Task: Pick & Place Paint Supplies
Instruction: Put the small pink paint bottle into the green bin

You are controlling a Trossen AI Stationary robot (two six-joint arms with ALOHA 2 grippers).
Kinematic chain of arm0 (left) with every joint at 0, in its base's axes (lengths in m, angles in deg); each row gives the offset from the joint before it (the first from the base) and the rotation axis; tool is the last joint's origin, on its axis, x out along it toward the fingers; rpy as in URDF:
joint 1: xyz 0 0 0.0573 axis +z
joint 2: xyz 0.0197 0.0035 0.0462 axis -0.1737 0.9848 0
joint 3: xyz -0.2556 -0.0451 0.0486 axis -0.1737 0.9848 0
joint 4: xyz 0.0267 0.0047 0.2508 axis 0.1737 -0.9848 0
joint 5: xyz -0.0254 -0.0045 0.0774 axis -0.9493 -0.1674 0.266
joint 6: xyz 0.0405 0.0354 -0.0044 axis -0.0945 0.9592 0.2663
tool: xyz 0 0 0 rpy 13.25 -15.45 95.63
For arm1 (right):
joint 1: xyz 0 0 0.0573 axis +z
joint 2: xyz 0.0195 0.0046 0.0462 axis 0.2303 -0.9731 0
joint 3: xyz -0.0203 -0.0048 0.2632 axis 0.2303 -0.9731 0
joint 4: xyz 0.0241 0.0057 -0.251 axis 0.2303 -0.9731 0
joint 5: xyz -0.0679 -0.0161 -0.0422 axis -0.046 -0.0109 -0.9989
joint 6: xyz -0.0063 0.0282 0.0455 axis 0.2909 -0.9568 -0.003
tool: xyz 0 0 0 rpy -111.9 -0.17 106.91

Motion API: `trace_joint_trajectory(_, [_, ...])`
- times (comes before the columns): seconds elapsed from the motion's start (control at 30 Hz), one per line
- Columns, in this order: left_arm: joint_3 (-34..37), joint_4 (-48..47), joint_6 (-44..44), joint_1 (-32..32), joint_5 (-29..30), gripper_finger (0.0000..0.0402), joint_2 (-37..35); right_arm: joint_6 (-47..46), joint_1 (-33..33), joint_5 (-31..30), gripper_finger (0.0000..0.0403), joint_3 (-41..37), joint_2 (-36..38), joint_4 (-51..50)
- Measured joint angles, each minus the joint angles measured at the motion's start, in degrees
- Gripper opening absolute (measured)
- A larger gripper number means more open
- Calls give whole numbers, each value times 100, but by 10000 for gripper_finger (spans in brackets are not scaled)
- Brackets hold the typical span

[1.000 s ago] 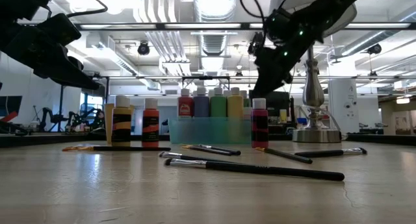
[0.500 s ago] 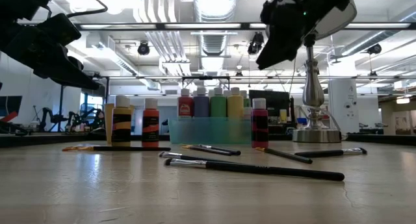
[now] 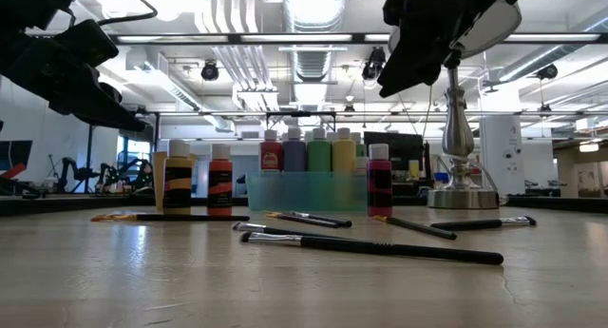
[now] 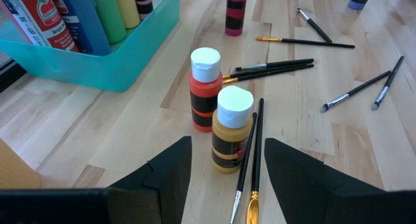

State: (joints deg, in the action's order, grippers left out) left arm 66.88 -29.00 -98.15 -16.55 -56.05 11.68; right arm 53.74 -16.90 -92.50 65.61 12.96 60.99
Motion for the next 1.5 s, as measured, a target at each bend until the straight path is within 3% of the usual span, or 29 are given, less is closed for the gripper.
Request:
trace_joint_trajectory(0.57, [2, -6, 0, -1, -1, 200, -2, -149, 32, -5, 205, -469, -589, 538])
trace_joint_trajectory(1.17, [2, -12, 0, -2, 0, 200, -2, -309, -105, -330, 270, -492, -837, 646])
trace_joint_trajectory(1.5, [2, -13, -2, -2, 0, 200, -2, -426, -272, -353, 247, -797, -901, 1173])
